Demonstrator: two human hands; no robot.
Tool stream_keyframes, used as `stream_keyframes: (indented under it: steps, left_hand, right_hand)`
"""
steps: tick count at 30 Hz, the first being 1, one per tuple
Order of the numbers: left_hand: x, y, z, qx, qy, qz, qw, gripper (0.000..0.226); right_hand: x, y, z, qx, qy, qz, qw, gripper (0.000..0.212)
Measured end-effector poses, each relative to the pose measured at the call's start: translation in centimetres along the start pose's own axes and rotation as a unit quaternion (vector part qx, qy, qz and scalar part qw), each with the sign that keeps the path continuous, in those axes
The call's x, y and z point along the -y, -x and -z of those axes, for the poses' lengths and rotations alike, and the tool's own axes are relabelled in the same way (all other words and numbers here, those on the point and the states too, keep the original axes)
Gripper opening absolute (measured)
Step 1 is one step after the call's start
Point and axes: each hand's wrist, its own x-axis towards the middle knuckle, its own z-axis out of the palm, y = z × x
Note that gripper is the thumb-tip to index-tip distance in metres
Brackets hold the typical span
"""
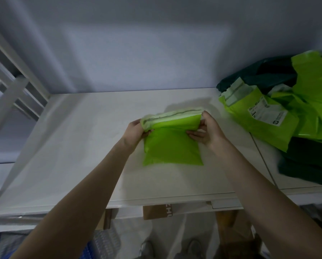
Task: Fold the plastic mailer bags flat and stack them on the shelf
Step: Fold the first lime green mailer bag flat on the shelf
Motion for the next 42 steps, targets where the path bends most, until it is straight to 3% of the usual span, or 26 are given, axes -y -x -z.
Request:
stream_keyframes:
  steps: [3,9,12,16,20,23,26,30,33,37,42]
  left_hand:
    - [-0.2,0.2,0.0,-0.001,-0.017,0.016,1.0,0.025]
    - [0.2,1.1,0.4,0.034,-0.098,-0.012,0.995,0.045]
    - [0.3,1.2,0.4,0.031,-0.112,-0.027,0.993,0.047]
    - [0.2,1.4,0.3,-0.013,-0.212,-0.056,0.975,0.06]
    - [-0.1,2.1,0.2,-0.072,-0.272,-0.032,0.959,0.079]
    - [0.0,2.6,0.6,-0.102,-0.322,0.014,0.941,0.07]
    - [-0.2,3.0,0.7,-0.093,-0.297,0.078,0.947,0.043]
    - [-0.1,3.8,0.7,-0.076,-0.251,0.109,0.959,0.037]
    - [0.2,3.8,0.6,-0.072,-0.237,0.091,0.965,0.029]
    - [0.6,3.1,0.0,-0.117,-0.32,0.002,0.94,0.028]
    - [1.1,3.0,-0.3,-0.151,-0.365,-0.022,0.918,0.034]
  right_hand:
    - [0.0,0.1,0.0,0.008,-0.003,0.009,1.0,0.011]
    - [-0.4,0.4,0.4,0.032,0.045,0.074,0.996,0.031]
    - [-1.0,0.2,0.6,-0.001,0.096,0.12,0.988,0.035]
    - [-1.5,0.5,1.2,-0.06,0.215,0.15,0.963,0.041]
    - [-1.5,1.8,1.8,-0.051,0.285,0.098,0.952,0.054]
    - [-1.7,2.5,1.9,-0.038,0.268,0.068,0.96,0.06]
    - [-2.1,3.2,1.9,-0.021,0.246,0.042,0.968,0.059]
    - [-3.1,3.7,1.8,-0.018,0.219,0.051,0.974,0.053]
    - [-3.4,3.6,1.8,-0.046,0.208,0.092,0.973,0.047]
    - [-3.3,3.1,1.5,-0.092,0.269,0.17,0.943,0.036]
    - [-3.1,3.3,1.4,-0.104,0.327,0.238,0.908,0.034]
